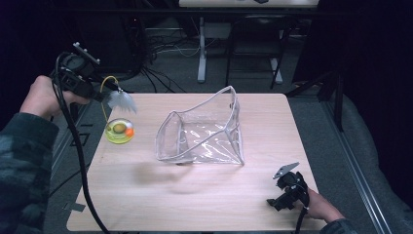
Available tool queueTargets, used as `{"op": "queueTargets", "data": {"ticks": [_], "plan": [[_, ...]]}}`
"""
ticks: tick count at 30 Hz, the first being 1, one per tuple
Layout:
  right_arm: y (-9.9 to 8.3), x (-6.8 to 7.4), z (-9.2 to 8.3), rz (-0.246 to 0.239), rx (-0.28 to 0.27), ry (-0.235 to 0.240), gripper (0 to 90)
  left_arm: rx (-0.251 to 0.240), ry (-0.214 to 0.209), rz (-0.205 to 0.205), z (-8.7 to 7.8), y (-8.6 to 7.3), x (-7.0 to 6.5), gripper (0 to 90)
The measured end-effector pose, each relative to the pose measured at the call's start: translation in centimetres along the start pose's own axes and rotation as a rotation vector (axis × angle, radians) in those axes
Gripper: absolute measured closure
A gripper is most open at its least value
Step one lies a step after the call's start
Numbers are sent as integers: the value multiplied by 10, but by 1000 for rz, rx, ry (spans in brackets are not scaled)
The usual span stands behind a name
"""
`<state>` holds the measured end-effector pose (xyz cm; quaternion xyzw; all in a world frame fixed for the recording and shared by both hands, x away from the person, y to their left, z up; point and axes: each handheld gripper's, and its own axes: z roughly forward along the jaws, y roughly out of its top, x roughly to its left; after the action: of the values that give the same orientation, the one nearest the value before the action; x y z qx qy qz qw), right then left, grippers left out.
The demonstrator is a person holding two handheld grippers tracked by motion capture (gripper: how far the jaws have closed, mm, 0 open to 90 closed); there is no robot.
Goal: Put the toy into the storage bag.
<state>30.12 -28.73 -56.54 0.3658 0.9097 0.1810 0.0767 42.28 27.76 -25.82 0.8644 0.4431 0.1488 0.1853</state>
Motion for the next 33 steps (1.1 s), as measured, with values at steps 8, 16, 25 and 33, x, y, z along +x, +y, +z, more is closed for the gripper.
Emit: {"op": "queueTargets", "data": {"ticks": [8,16,25,33], "plan": [[0,0,0,1,-4,-1,0,-7,10,17,-8,12,-3,883],[-1,0,1,-3,-9,-2,0,-11,18,39,-17,23,-7,883],[0,0,0,0,-4,-1,0,-13,30,66,-26,39,-15,883],[0,0,0,-7,-4,-18,0,-16,33,90,-32,51,-21,883]]}}
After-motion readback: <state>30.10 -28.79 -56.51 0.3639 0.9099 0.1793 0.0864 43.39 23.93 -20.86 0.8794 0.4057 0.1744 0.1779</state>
